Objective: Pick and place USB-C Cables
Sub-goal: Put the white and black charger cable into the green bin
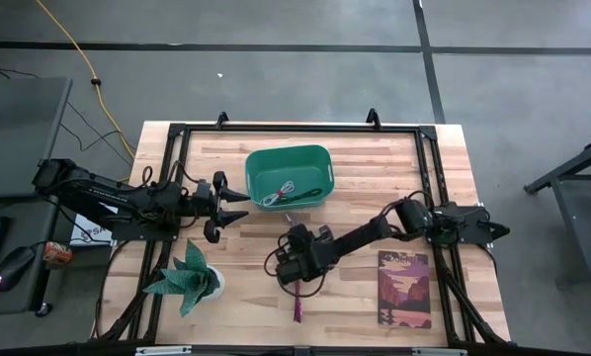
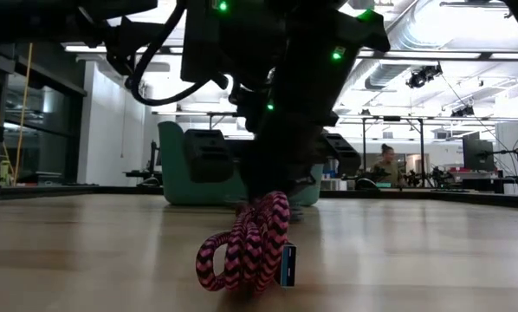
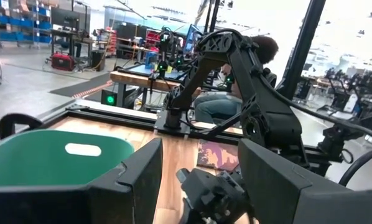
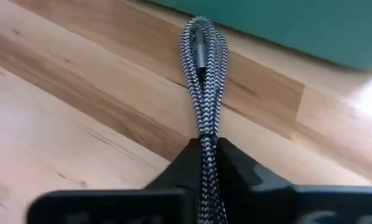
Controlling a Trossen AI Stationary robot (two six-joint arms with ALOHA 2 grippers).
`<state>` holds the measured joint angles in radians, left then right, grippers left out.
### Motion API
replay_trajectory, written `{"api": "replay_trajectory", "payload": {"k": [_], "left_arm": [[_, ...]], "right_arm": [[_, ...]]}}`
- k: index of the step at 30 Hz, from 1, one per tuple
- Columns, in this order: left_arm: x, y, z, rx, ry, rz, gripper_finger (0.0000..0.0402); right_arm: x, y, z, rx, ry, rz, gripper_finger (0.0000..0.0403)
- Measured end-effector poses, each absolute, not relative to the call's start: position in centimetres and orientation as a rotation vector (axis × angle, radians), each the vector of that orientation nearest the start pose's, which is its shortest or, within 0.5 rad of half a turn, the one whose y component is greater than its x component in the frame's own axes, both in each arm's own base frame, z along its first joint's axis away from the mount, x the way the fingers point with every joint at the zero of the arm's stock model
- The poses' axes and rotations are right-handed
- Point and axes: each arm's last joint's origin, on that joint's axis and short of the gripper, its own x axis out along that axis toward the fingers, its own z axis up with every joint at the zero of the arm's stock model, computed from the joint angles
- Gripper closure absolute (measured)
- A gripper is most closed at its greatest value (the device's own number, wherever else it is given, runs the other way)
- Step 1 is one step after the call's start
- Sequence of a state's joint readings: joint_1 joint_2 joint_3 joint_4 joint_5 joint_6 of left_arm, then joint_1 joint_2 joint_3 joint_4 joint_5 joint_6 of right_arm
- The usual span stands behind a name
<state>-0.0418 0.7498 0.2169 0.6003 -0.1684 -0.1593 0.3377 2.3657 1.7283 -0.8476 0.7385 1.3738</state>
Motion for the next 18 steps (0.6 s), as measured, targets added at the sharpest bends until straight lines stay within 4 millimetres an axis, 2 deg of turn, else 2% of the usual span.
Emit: {"api": "replay_trajectory", "payload": {"k": [2, 5, 10, 15, 18], "left_arm": [[16.4, -0.2, 21.7, -0.144, -0.076, 0.122, 0.0213], [16.4, -0.2, 21.7, -0.135, -0.075, 0.122, 0.0213], [16.4, -0.2, 21.7, -0.134, -0.075, 0.122, 0.0213], [16.4, -0.2, 21.7, -0.134, -0.075, 0.122, 0.0213], [16.4, -0.2, 21.7, -0.134, -0.077, 0.122, 0.0213]], "right_arm": [[42.6, 13.3, 10.3, 0.367, 0.794, -1.035, 0.0387], [41.4, 13.7, 11.5, 0.321, 0.887, -1.027, 0.0375], [38.5, 15.8, 16.4, 0.236, 0.865, -1.01, 0.0394], [34.2, 18.8, 18.8, 0.215, 0.804, -0.904, 0.0393], [30.5, 19.4, 18.3, 0.284, 0.752, -0.865, 0.0397]]}}
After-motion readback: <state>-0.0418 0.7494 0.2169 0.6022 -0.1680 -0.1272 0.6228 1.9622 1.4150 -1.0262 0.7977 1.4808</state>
